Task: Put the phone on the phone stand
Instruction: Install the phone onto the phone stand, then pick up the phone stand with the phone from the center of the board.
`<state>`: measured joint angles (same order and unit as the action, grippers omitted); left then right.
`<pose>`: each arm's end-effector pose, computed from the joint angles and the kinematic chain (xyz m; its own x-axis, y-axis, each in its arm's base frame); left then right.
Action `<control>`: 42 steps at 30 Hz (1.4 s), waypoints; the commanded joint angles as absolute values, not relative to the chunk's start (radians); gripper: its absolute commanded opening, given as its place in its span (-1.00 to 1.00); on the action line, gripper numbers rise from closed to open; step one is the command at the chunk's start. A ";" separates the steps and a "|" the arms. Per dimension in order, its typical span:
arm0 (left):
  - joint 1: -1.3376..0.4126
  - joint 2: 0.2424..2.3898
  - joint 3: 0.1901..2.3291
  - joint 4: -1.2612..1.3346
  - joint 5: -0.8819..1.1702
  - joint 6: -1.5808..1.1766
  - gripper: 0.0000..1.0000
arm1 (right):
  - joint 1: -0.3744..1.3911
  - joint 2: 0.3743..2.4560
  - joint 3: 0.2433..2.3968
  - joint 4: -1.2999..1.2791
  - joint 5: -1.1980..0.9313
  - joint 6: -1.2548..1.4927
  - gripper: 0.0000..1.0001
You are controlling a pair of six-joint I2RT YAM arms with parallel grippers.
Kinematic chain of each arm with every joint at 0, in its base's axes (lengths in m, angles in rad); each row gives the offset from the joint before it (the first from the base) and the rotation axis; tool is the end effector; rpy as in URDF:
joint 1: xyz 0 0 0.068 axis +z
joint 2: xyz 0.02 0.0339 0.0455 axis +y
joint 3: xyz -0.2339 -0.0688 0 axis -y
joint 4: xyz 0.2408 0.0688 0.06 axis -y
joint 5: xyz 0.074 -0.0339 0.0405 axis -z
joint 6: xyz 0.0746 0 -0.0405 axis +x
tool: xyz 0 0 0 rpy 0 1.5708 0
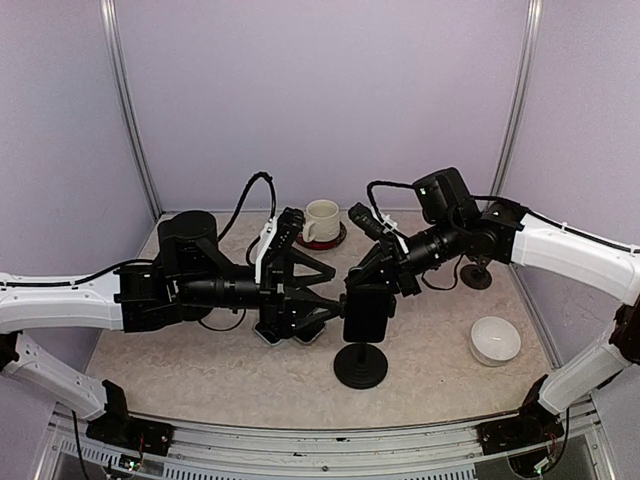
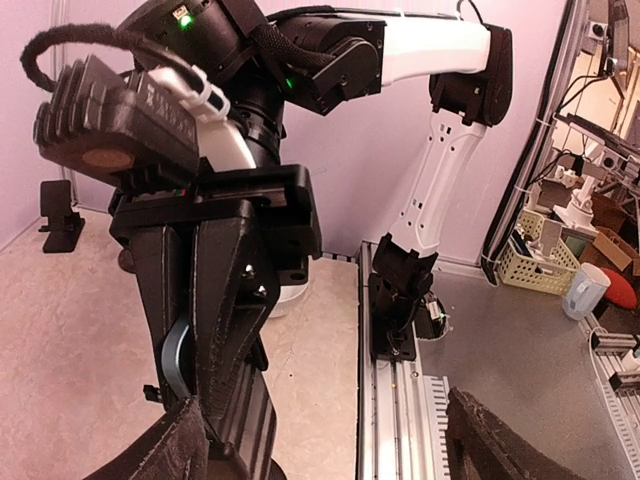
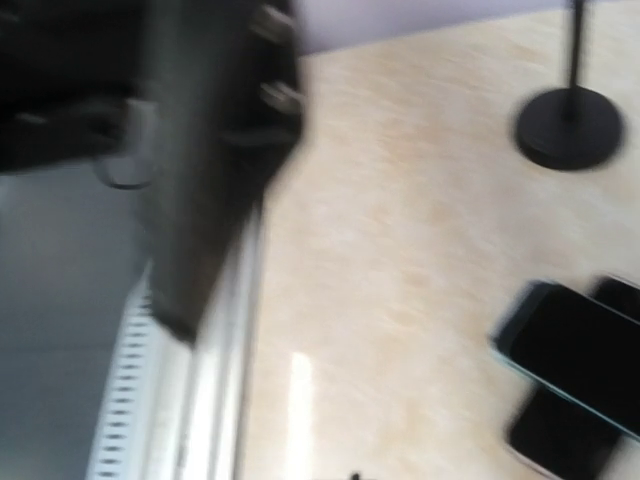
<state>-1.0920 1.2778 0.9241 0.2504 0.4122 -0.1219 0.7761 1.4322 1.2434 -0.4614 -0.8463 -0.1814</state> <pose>0.1304 -0.3162 0.2956 -0.1684 0.0825 -0.9823 0.9836 0.0791 -0.1620 0.1990 0.2736 0.2842 -0.2644 -0.4271 -0.8647 -0.9530 -0.0220 0.3023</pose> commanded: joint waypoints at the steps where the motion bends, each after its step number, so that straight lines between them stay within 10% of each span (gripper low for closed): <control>1: -1.097 1.238 0.908 0.292 0.385 -0.118 0.66 | 0.767 1.382 1.305 -0.494 -0.666 -0.180 -1.00; 16: -1.096 1.204 0.874 0.287 0.359 -0.124 0.95 | 0.755 1.422 1.377 -0.543 -0.603 -0.210 -1.00; 42: -1.096 1.239 0.898 0.279 0.363 -0.112 0.98 | 0.728 1.258 1.249 -0.517 -0.631 -0.188 -0.27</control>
